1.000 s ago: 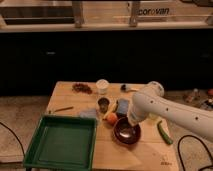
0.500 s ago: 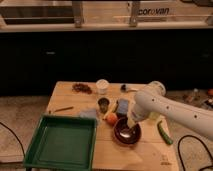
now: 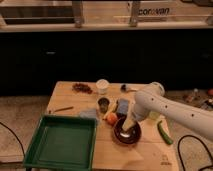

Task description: Stack bowls into tray

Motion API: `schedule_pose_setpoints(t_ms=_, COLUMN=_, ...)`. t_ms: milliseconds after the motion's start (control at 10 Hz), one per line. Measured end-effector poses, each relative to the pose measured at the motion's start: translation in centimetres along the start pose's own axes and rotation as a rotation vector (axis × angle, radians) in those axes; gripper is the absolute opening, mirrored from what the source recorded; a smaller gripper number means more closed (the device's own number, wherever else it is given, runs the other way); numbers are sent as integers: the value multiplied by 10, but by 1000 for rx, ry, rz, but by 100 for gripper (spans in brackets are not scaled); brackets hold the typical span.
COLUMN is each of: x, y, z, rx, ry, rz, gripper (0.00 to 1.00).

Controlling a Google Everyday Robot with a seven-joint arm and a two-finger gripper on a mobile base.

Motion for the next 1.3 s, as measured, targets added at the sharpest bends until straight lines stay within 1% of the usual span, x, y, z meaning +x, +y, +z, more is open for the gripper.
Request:
schedule_pose_setpoints(t_ms=400, x=2, y=4, z=26, rx=48, ry=-14, rz=-6, gripper=80)
schedule_pose_setpoints(t_ms=800, x=-1, y=-3, z=54, rx=90, ry=-52, rz=-20, gripper=80)
schedule_pose_setpoints(t_ms=900, x=-4, y=-4, z=60, rx=94, ry=-60, rz=-22, gripper=75)
schedule_pose_setpoints(t_ms=1000, x=-8, y=-5, z=64, rx=95, ry=-69, rz=-24, gripper=63)
schedule_pose_setpoints(t_ms=1200, x=-12, y=-4, z=66, rx=95, ry=-68, rz=-18, gripper=45)
schedule_pose_setpoints(t_ms=1300, x=-13, y=-5, z=64, rx=93, ry=-64, rz=-15, gripper=33)
